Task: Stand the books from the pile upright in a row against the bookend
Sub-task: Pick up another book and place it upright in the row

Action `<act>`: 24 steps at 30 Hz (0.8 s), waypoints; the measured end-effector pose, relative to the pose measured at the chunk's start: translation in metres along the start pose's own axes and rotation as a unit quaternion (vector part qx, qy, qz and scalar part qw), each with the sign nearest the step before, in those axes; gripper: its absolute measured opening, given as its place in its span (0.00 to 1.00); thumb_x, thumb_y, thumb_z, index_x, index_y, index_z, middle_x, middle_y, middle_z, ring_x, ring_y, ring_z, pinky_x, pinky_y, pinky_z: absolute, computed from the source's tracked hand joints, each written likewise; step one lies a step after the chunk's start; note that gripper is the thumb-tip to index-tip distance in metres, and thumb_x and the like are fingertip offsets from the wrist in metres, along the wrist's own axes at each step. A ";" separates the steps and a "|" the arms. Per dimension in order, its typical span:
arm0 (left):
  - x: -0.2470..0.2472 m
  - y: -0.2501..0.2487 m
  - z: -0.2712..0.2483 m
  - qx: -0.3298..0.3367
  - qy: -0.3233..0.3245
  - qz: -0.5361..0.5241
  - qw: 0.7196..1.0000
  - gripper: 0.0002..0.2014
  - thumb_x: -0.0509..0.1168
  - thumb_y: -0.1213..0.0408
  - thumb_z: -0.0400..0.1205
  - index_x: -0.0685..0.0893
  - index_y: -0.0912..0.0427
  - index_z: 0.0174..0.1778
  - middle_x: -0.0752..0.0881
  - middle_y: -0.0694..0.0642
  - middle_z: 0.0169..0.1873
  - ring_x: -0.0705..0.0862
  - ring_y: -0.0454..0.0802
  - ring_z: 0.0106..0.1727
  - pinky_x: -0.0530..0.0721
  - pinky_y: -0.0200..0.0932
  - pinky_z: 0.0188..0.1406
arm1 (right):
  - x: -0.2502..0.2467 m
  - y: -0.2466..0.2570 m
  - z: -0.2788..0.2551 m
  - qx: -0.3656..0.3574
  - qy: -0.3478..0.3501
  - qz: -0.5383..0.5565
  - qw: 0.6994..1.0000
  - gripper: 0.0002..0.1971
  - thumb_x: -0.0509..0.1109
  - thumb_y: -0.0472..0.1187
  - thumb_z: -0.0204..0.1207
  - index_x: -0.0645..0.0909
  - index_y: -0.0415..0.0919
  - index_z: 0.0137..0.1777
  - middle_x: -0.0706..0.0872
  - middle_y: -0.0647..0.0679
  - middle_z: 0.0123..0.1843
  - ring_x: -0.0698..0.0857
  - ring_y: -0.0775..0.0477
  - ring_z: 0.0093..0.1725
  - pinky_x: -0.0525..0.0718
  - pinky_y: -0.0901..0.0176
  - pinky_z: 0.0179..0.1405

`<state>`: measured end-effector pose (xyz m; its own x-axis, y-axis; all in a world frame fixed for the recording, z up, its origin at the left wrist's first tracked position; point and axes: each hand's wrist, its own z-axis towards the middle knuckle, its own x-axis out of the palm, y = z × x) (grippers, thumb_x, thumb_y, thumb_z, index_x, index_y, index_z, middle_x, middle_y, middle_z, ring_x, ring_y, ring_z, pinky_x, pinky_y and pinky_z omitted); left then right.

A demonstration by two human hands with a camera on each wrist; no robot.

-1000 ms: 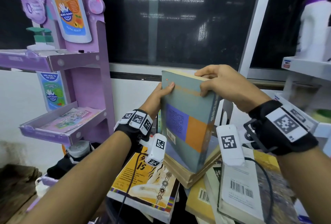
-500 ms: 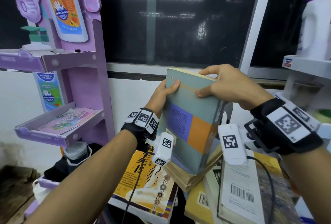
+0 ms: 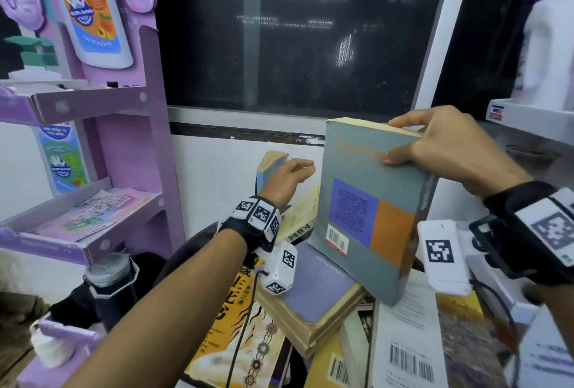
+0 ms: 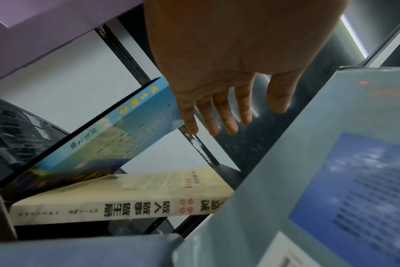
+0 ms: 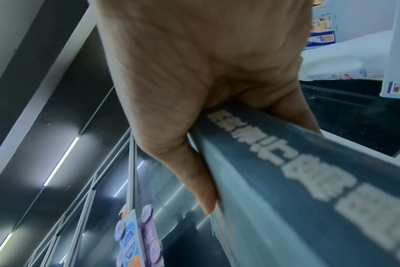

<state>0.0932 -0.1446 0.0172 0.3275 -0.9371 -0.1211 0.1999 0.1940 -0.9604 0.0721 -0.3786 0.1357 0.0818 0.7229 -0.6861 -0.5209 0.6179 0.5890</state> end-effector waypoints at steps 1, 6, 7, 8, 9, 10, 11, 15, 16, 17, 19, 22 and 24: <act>0.004 0.004 0.005 0.000 0.000 0.011 1.000 0.17 0.62 0.63 0.85 0.79 0.61 0.69 0.81 0.53 0.59 0.77 0.46 0.58 0.71 0.37 0.52 | -0.001 -0.004 0.001 0.003 0.000 -0.003 1.000 0.22 0.84 0.44 0.65 0.85 0.51 0.60 0.85 0.46 0.53 0.84 0.45 0.51 0.79 0.55 0.42; 0.020 0.028 0.027 -0.022 0.008 0.067 0.997 0.13 0.67 0.62 0.82 0.83 0.55 0.62 0.83 0.58 0.64 0.80 0.49 0.62 0.72 0.41 0.61 | -0.008 -0.028 0.010 0.027 -0.013 -0.009 1.000 0.25 0.85 0.45 0.63 0.85 0.49 0.62 0.86 0.45 0.57 0.85 0.46 0.49 0.79 0.59 0.37; 0.024 0.033 0.030 -0.033 0.018 0.082 0.996 0.12 0.68 0.61 0.81 0.84 0.52 0.61 0.83 0.57 0.65 0.80 0.50 0.64 0.73 0.44 0.65 | -0.010 -0.033 0.013 0.032 -0.017 -0.006 0.999 0.25 0.85 0.45 0.63 0.85 0.49 0.61 0.87 0.46 0.58 0.86 0.46 0.49 0.80 0.58 0.38; 0.027 0.037 0.033 -0.044 0.031 0.094 0.994 0.12 0.69 0.59 0.80 0.84 0.48 0.60 0.82 0.57 0.66 0.79 0.52 0.66 0.73 0.47 0.68 | -0.012 -0.036 0.015 0.036 -0.020 -0.004 0.999 0.25 0.85 0.46 0.63 0.85 0.49 0.61 0.87 0.46 0.58 0.86 0.46 0.50 0.80 0.57 0.39; 0.030 0.039 0.035 -0.053 0.046 0.107 0.992 0.12 0.69 0.58 0.80 0.84 0.45 0.59 0.81 0.56 0.68 0.78 0.53 0.68 0.72 0.49 0.71 | -0.013 -0.038 0.016 0.039 -0.022 -0.004 0.999 0.26 0.85 0.47 0.62 0.85 0.49 0.61 0.87 0.46 0.58 0.86 0.46 0.50 0.81 0.57 0.40; 0.033 0.040 0.037 -0.057 0.063 0.120 0.989 0.12 0.68 0.56 0.80 0.84 0.44 0.60 0.80 0.55 0.69 0.77 0.52 0.70 0.71 0.50 0.71 | -0.014 -0.040 0.017 0.040 -0.024 -0.005 0.999 0.26 0.85 0.47 0.62 0.85 0.50 0.62 0.87 0.46 0.58 0.86 0.46 0.50 0.81 0.56 0.40; 0.036 0.040 0.038 -0.060 0.077 0.131 0.986 0.13 0.68 0.56 0.81 0.84 0.44 0.61 0.80 0.53 0.70 0.76 0.52 0.70 0.71 0.48 0.71 | -0.015 -0.042 0.018 0.039 -0.025 -0.007 0.999 0.26 0.85 0.47 0.63 0.85 0.50 0.62 0.87 0.46 0.58 0.86 0.46 0.50 0.81 0.56 0.40; 0.038 0.041 0.041 -0.076 0.105 0.167 0.977 0.13 0.68 0.57 0.80 0.85 0.47 0.61 0.83 0.52 0.67 0.79 0.51 0.68 0.71 0.48 0.72 | -0.018 -0.046 0.018 0.042 -0.028 -0.003 0.999 0.26 0.85 0.46 0.63 0.85 0.50 0.62 0.87 0.47 0.58 0.85 0.50 0.48 0.78 0.62 0.35; 0.038 0.041 0.041 -0.080 0.106 0.172 0.976 0.12 0.69 0.57 0.79 0.86 0.46 0.59 0.84 0.52 0.65 0.79 0.51 0.67 0.72 0.49 0.72 | -0.018 -0.046 0.018 0.044 -0.028 -0.001 0.999 0.26 0.85 0.46 0.63 0.85 0.50 0.62 0.87 0.47 0.57 0.85 0.51 0.47 0.78 0.63 0.34; 0.037 0.042 0.042 -0.083 0.103 0.176 0.975 0.11 0.70 0.56 0.78 0.86 0.44 0.56 0.84 0.52 0.64 0.80 0.51 0.66 0.73 0.50 0.72 | -0.018 -0.047 0.018 0.045 -0.028 0.001 0.999 0.26 0.85 0.46 0.63 0.85 0.50 0.62 0.87 0.47 0.57 0.85 0.51 0.48 0.78 0.63 0.35; 0.037 0.040 0.043 -0.085 0.098 0.183 0.975 0.11 0.72 0.56 0.77 0.86 0.46 0.55 0.84 0.54 0.62 0.81 0.51 0.64 0.77 0.46 0.66 | -0.017 -0.046 0.018 0.046 -0.029 0.004 0.999 0.26 0.85 0.46 0.63 0.85 0.50 0.62 0.86 0.48 0.58 0.85 0.49 0.50 0.78 0.61 0.37; 0.037 0.035 0.042 -0.088 0.107 0.214 0.967 0.17 0.73 0.54 0.77 0.83 0.49 0.60 0.81 0.53 0.58 0.82 0.52 0.58 0.77 0.40 0.47 | -0.016 -0.044 0.017 0.042 -0.026 0.002 0.999 0.27 0.85 0.46 0.63 0.85 0.50 0.63 0.86 0.47 0.59 0.85 0.47 0.52 0.79 0.58 0.39; 0.035 0.033 0.042 -0.086 0.116 0.244 0.959 0.19 0.74 0.54 0.75 0.81 0.47 0.62 0.78 0.54 0.61 0.81 0.53 0.59 0.76 0.41 0.49 | -0.015 -0.042 0.017 0.040 -0.026 0.001 0.999 0.27 0.85 0.46 0.63 0.85 0.50 0.63 0.86 0.47 0.59 0.85 0.46 0.53 0.79 0.58 0.39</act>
<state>0.1498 -0.1592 -0.0082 0.1256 -0.7900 -0.6001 -0.0873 0.5937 -0.7999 0.1070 -0.4099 0.1287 0.1247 0.7382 -0.6630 -0.4516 0.6372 0.6245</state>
